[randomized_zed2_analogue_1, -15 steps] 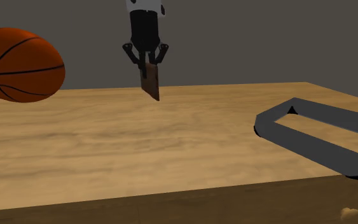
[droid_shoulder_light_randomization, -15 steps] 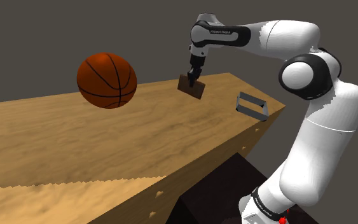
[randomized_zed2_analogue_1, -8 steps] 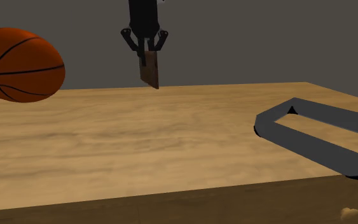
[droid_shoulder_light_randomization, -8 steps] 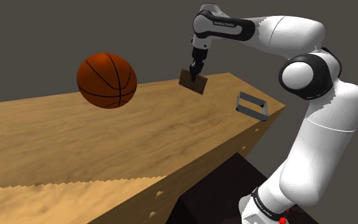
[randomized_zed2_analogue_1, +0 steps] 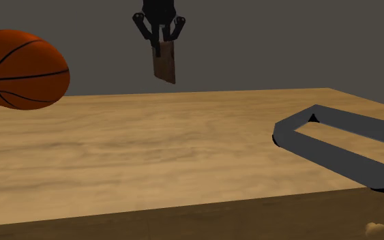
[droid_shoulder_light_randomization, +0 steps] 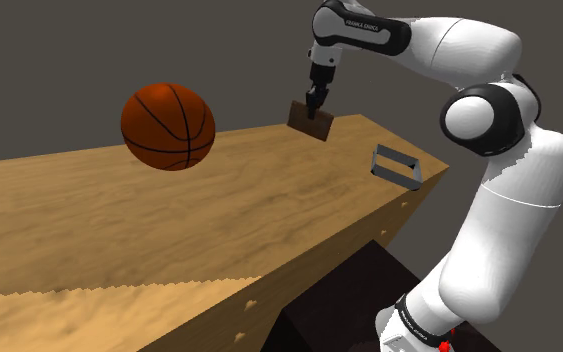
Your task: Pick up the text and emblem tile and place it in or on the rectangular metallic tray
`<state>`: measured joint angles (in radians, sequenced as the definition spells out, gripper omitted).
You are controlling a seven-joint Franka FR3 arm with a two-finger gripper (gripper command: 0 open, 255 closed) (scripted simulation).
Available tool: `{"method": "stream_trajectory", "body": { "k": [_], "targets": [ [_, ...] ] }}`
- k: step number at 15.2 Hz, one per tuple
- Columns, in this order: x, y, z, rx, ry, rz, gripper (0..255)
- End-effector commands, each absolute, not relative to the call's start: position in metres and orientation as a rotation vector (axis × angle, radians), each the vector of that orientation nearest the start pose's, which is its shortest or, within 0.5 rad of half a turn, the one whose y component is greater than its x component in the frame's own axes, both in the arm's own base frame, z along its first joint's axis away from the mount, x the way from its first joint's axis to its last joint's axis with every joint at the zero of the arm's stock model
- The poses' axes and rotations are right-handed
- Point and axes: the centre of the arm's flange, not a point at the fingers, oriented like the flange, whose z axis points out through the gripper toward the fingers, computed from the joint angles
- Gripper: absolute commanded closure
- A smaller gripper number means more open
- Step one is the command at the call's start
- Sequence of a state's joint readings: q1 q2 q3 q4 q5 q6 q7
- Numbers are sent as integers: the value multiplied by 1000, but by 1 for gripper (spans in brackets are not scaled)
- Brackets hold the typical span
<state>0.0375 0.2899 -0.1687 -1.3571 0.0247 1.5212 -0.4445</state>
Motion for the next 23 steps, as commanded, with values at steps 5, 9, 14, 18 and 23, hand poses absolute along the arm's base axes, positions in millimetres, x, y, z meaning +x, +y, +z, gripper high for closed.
{"method": "stream_trajectory", "body": {
  "k": [5, 9, 14, 18, 23],
  "targets": [
    [586, -129, 554, -3084, -493, 193, 255],
    [557, -173, 556, -3084, -493, 193, 255],
    [522, -229, 558, -3084, -493, 193, 255],
    [493, -273, 560, -3084, -493, 193, 255],
    [457, -329, 562, -3084, -493, 193, 255]
  ]
}}
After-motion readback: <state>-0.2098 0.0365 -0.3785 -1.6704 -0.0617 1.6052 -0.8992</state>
